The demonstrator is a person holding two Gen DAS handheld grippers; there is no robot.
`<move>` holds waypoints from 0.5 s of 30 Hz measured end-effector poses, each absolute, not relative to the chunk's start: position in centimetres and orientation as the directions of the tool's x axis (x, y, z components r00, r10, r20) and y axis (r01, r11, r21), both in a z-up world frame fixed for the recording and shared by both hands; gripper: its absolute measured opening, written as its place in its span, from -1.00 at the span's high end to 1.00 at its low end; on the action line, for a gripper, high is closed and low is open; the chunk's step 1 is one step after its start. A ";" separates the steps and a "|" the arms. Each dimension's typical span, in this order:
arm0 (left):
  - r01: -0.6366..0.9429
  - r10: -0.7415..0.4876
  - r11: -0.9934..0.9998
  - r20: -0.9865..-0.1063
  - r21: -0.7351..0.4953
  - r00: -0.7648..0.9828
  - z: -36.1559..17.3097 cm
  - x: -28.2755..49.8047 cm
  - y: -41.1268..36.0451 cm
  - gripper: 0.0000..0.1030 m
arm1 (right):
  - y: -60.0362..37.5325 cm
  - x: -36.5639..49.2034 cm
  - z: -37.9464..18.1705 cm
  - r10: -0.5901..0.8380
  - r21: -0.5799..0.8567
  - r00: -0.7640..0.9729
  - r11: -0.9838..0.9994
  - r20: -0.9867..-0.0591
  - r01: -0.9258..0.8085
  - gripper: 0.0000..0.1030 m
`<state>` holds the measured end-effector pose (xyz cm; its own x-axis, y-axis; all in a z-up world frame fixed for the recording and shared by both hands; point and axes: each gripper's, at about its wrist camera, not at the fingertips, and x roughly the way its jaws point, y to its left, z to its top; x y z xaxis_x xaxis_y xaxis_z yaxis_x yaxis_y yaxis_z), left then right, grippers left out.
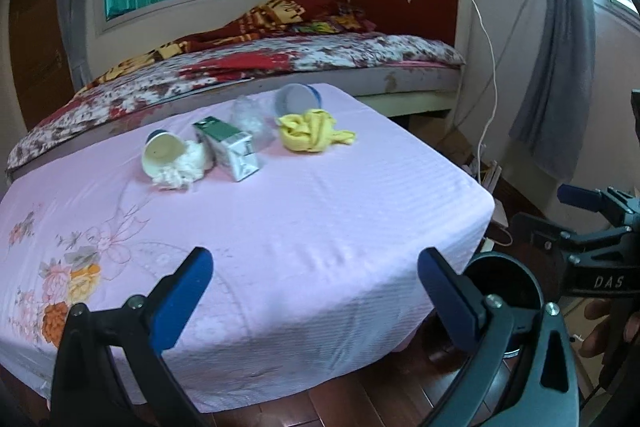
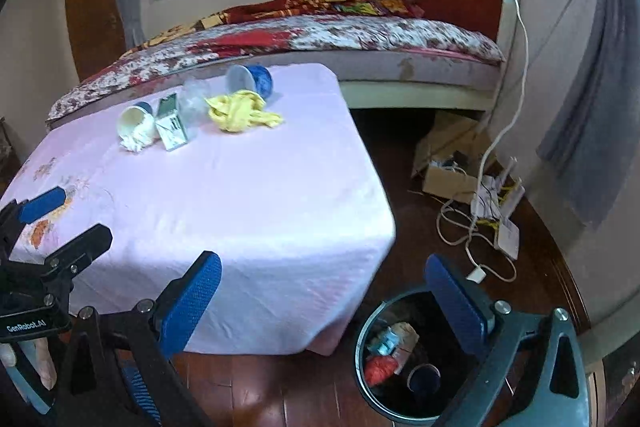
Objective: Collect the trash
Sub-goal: 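Move both tools back over the bed toward the remaining trash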
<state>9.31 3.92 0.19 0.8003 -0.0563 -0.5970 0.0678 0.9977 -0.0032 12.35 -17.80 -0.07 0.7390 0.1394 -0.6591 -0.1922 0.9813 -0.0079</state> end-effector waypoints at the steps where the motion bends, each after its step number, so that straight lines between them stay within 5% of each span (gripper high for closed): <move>1: 0.052 -0.044 0.999 -0.597 -0.004 0.801 0.1 9.3 4.5 -0.99 | -17.5 12.4 0.0 0.144 -0.007 0.740 0.981 -0.657 -0.196 -1.00; 6: -0.004 -0.042 0.997 -0.593 -0.077 0.804 0.0 9.4 8.0 -0.95 | -15.4 13.0 0.1 0.172 -0.003 0.743 0.974 -0.647 -0.228 -1.00; 11: -0.048 -0.002 0.997 -0.602 -0.067 0.798 -0.3 10.4 11.3 -0.59 | -12.9 14.1 0.4 0.181 -0.015 0.734 0.967 -0.654 -0.253 -1.00; 15: -0.073 0.017 0.995 -0.615 -0.066 0.789 -0.6 11.7 13.5 -0.57 | -10.8 15.4 0.9 0.194 -0.041 0.739 0.957 -0.645 -0.287 -1.00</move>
